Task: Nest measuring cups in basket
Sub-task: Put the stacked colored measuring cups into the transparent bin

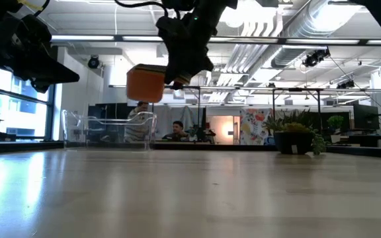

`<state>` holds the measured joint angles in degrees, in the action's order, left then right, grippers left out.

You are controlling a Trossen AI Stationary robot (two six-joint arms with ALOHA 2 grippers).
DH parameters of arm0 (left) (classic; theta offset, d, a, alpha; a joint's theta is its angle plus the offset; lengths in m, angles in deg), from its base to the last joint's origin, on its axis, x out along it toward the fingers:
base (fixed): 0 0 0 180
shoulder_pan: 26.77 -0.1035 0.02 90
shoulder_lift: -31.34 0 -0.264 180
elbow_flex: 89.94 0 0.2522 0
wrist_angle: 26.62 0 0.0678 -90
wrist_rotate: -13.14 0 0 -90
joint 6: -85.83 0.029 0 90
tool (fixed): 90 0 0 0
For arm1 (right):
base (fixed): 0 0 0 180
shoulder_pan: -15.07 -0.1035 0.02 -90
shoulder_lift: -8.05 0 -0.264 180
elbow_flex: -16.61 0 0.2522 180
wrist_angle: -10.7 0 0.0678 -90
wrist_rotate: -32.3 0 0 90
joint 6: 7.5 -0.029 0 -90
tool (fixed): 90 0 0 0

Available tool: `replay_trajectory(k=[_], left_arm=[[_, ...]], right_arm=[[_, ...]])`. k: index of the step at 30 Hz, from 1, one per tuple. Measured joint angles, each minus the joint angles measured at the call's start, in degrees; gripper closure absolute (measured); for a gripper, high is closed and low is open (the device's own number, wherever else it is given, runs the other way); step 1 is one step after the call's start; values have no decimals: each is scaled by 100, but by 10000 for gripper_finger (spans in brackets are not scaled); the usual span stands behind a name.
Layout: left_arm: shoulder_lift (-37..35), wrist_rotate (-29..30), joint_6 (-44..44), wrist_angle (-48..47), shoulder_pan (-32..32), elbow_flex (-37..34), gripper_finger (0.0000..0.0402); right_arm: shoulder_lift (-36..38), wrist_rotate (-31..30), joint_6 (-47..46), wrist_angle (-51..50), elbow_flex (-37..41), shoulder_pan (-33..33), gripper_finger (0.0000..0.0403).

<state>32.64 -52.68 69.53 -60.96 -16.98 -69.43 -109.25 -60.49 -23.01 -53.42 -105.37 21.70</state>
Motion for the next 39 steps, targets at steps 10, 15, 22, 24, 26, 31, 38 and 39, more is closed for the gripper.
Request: replay_trajectory(k=[10, 15, 22, 24, 26, 31, 38, 39], left_arm=[[0, 0, 0, 0, 1, 0, 385], [0, -2, 0, 0, 2, 0, 385], [0, -2, 0, 0, 0, 0, 385], [0, 0, 0, 0, 0, 0, 385], [0, -2, 0, 0, 0, 0, 385], [0, -2, 0, -2, 0, 0, 385], [0, -2, 0, 0, 0, 0, 385], [0, -2, 0, 0, 0, 0, 385]], right_arm=[[-528, 24, -3, 364, -90, -303, 274], [-838, 29, 4, 545, -85, -397, 274], [-1134, 326, -84, 783, -79, -422, 274], [-1182, 341, -117, 872, -79, -443, 274], [-1255, 362, -169, 840, -79, -443, 274], [-1456, 503, -368, 789, -77, -443, 275], [-1464, 566, -505, 808, -77, -443, 271], [-1464, 566, -505, 803, -77, -443, 269]])
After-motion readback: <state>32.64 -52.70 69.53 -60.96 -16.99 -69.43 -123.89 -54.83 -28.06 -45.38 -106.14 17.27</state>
